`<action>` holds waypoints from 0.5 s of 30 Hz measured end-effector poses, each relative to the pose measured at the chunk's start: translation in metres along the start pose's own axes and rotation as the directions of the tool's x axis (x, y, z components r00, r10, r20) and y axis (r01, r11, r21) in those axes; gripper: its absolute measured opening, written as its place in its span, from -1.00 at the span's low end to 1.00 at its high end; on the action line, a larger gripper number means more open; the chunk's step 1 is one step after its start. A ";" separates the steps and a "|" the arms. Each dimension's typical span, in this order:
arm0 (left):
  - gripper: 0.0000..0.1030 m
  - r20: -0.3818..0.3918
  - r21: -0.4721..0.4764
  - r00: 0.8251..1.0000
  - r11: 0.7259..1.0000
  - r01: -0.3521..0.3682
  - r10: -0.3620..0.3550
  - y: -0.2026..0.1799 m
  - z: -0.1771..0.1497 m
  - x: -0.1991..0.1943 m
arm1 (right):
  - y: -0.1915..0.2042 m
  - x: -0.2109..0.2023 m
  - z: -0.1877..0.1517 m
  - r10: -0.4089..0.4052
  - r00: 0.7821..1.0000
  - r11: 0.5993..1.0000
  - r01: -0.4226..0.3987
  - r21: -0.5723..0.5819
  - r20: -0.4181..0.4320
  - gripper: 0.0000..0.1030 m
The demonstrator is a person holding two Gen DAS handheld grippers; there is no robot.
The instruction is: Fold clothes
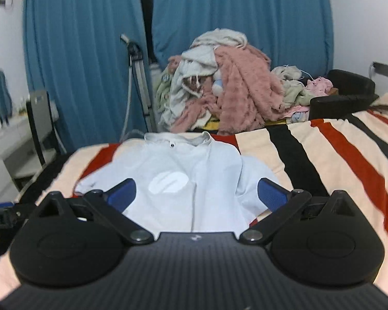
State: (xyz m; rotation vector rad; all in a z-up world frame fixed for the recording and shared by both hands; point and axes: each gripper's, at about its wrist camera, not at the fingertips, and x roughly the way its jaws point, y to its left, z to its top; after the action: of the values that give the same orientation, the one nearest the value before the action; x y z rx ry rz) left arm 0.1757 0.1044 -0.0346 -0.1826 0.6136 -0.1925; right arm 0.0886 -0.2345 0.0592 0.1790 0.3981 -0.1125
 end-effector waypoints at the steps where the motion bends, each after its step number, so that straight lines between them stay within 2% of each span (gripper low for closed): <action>1: 0.96 0.004 -0.024 1.000 1.000 0.001 -0.001 0.007 -0.002 0.001 | -0.003 -0.002 -0.007 -0.006 1.000 1.000 0.006 0.006 0.010 0.98; 6: 0.91 0.024 -0.141 1.000 0.990 0.008 -0.005 0.040 -0.012 0.007 | -0.020 0.005 -0.046 -0.032 0.999 0.996 0.030 0.079 0.031 0.98; 9: 0.85 0.029 -0.188 0.999 0.982 -0.023 0.029 0.054 -0.014 0.026 | -0.028 0.019 -0.072 -0.046 0.998 0.987 0.040 0.158 0.033 0.97; 11: 0.80 0.031 -0.210 0.998 0.977 -0.043 0.050 0.062 -0.014 0.042 | -0.026 0.034 -0.084 -0.051 0.999 0.980 0.048 0.193 0.012 0.87; 13: 0.71 0.034 -0.206 0.998 0.978 -0.037 0.045 0.064 -0.013 0.060 | -0.025 0.050 -0.092 -0.034 0.999 0.977 0.039 0.209 -0.023 0.60; 15: 0.61 0.032 -0.204 0.999 0.979 -0.022 0.029 0.066 -0.012 0.081 | -0.024 0.064 -0.097 -0.028 0.999 0.979 0.034 0.203 -0.031 0.58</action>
State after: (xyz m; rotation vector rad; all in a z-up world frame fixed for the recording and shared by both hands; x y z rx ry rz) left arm 0.2415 0.1484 -0.1040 -0.3754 0.6009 -0.1013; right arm 0.1071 -0.2434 -0.0571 0.3769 0.4175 -0.1821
